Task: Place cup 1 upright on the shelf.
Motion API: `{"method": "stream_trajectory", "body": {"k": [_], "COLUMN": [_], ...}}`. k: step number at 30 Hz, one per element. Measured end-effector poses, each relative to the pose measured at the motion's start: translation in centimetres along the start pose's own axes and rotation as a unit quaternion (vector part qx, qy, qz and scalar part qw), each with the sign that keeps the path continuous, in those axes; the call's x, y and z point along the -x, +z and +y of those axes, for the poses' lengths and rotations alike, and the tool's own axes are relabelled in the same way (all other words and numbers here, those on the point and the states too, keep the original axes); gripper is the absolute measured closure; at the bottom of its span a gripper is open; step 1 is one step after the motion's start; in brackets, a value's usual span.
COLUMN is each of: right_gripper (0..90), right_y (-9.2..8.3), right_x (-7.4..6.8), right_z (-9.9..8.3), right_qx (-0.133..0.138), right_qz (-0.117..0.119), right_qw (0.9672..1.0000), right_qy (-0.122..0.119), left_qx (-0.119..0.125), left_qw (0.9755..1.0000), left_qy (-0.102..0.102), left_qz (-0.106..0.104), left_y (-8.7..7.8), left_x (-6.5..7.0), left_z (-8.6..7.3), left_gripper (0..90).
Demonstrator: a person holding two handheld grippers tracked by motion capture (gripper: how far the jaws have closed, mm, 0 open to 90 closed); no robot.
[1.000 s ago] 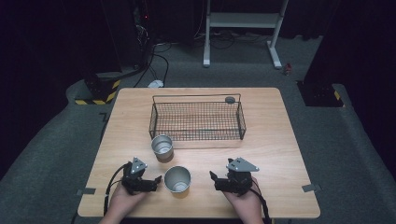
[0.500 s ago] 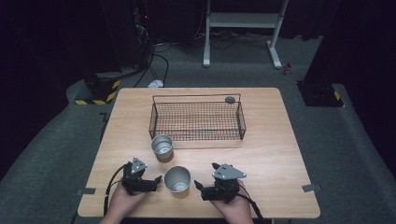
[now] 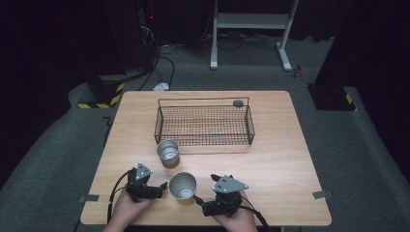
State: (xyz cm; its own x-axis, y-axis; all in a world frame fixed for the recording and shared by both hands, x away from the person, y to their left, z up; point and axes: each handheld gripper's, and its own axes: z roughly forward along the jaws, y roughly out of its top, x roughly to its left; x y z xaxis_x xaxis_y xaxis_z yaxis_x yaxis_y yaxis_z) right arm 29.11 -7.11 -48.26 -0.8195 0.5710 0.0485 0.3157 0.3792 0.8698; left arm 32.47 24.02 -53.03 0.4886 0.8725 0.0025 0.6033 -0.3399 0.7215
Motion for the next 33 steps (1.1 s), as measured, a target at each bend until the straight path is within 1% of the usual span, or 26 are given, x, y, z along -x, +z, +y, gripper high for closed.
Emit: {"method": "stream_trajectory", "body": {"k": [1,3,4,5,10,12,22,24,28,29,31,32,33], "right_gripper": [10.1,10.1,10.0,10.0,10.0,10.1,10.0,10.0,10.0,10.0,10.0,10.0,10.0], "right_y": [0.1,0.1,0.2,0.3,0.8,1.0,2.5,2.7,3.2,3.3,3.6,3.8,4.0], "right_x": [-0.3,-0.4,-0.6,-0.9,-1.5,-1.6,-2.1,-2.1,-2.3,-2.3,-2.4,-2.4,-2.4], "right_z": [0.0,0.0,0.0,0.0,0.1,0.2,0.6,0.7,0.8,0.9,1.0,1.0,1.1], "right_qx": [0.001,0.0,0.002,0.004,0.003,0.002,0.002,0.006,0.003,0.005,0.005,0.004,0.004], "right_qz": [0.007,0.008,0.011,0.018,0.028,0.028,0.049,0.052,0.055,0.055,0.057,0.058,0.058], "right_qw": [1.0,1.0,0.9999,0.9998,0.9996,0.9995,0.9985,0.9984,0.9981,0.9979,0.9979,0.9978,0.9978], "right_qy": [0.0,-0.003,-0.008,-0.008,-0.011,-0.016,-0.022,-0.024,-0.027,-0.033,-0.032,-0.031,-0.032], "left_qx": [0.0,0.0,0.0,0.0,-0.001,-0.001,0.0,0.001,0.001,0.001,0.001,0.002,0.002], "left_qw": [1.0,1.0,1.0,1.0,1.0,1.0,1.0,1.0,1.0,1.0,1.0,1.0,1.0], "left_qy": [0.001,0.0,0.001,0.001,0.001,0.002,-0.001,-0.001,-0.002,-0.003,-0.004,0.0,-0.003], "left_qz": [-0.001,-0.001,-0.001,-0.001,-0.002,-0.002,0.0,0.001,0.001,0.002,0.004,0.008,0.008], "left_y": [0.0,0.0,0.0,0.0,0.0,0.0,0.0,0.0,0.0,0.0,0.0,-0.1,-0.1], "left_x": [0.0,0.0,0.0,0.0,0.0,0.0,0.0,0.0,0.0,0.1,0.1,0.1,0.1], "left_z": [0.0,0.0,0.0,0.0,0.0,0.0,0.0,0.0,0.0,0.0,-0.1,-0.1,-0.1], "left_gripper": [5.0,5.0,5.0,5.0,5.0,5.0,5.6,5.6,5.7,5.7,5.7,5.8,6.1]}}
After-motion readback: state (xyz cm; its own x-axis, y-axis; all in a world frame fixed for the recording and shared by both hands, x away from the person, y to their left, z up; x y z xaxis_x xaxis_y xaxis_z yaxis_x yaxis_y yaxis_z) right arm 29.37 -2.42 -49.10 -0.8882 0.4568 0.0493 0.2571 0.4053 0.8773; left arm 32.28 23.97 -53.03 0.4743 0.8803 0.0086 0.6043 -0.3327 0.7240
